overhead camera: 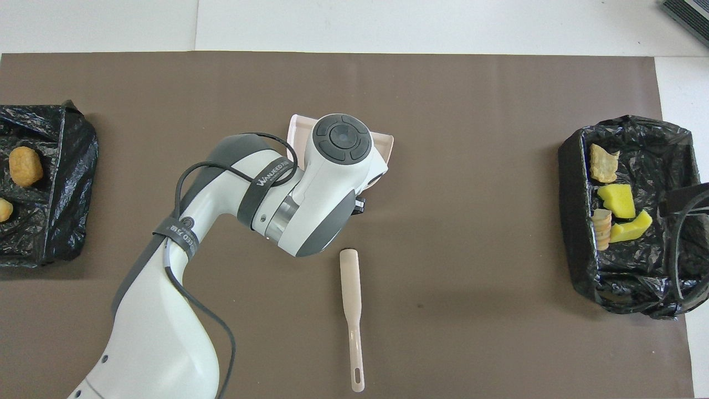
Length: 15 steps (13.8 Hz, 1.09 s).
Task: Sweep and dump trash in bin
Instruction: 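Lower the dustpan beside the brush and open the left gripper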
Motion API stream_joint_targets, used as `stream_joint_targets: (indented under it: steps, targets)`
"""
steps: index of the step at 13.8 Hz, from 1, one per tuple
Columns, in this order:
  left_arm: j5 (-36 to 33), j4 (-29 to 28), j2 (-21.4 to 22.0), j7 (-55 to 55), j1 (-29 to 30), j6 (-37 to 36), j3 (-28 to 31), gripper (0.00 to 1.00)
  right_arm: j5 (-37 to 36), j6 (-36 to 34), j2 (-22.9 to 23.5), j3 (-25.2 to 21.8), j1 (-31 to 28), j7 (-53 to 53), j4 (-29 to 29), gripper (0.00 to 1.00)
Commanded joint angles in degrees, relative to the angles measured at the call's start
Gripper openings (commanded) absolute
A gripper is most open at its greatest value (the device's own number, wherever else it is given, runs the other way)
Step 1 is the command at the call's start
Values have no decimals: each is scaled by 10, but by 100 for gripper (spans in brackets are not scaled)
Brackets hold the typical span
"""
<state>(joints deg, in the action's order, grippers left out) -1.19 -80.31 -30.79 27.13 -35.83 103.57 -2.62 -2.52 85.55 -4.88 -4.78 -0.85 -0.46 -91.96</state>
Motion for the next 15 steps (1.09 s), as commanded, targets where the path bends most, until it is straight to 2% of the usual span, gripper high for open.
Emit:
stream_joint_targets:
  steps: [1,6,7,9,10,11,13,15]
  targets:
    - [29,83,-51,54,-10,-15,15,0,-1,16,-1,-1,-3,-11,3,100]
    - [31,77,-52,54,-30,0,12,0,6,-6,-22,0,6,22,-19,100]
    - [33,71,-52,51,-30,4,12,8,6,-6,-22,0,6,20,-18,100]
    - [34,67,-51,48,-22,16,11,49,4,-4,-20,0,6,17,-16,100]
    - [33,67,-51,48,-21,16,12,78,4,-1,-20,0,6,17,-15,100]
    - [28,65,-49,47,-20,14,13,98,2,1,-18,0,6,17,-15,100]
    - [27,45,-30,21,-10,11,20,100,2,8,-17,0,5,16,-15,100]
    - [26,-13,27,-80,31,7,20,100,7,8,-18,-1,6,4,-15,100]
